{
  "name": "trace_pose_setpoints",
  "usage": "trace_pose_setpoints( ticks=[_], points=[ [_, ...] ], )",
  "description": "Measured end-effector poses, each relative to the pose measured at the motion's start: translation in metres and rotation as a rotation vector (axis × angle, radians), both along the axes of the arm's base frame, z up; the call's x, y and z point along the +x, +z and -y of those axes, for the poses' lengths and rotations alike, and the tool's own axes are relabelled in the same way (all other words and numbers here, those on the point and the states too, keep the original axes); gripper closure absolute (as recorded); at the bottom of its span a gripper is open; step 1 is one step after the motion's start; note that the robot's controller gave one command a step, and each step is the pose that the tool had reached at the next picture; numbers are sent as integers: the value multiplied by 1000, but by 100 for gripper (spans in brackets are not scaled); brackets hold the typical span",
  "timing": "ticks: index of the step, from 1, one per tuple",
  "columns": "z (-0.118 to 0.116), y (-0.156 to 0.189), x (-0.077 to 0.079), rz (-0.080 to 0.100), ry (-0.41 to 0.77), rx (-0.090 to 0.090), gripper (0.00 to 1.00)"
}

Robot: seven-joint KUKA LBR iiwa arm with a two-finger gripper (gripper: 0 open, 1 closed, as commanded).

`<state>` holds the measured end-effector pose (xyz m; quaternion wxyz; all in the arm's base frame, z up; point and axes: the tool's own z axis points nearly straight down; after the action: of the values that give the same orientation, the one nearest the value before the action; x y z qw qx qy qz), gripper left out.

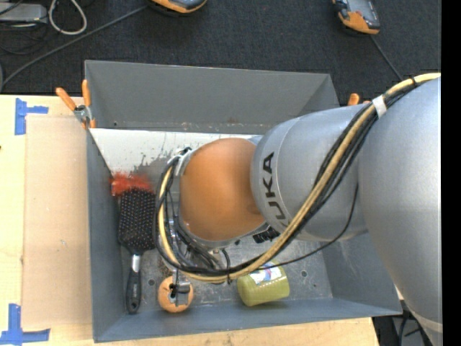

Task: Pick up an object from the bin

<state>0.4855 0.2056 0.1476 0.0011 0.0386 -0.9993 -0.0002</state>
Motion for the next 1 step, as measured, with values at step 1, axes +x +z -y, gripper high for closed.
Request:
trace_pose_setpoints(
  ticks=[1],
  points=[
    [16,-52,-6,-8,20,-3,0]
  ],
)
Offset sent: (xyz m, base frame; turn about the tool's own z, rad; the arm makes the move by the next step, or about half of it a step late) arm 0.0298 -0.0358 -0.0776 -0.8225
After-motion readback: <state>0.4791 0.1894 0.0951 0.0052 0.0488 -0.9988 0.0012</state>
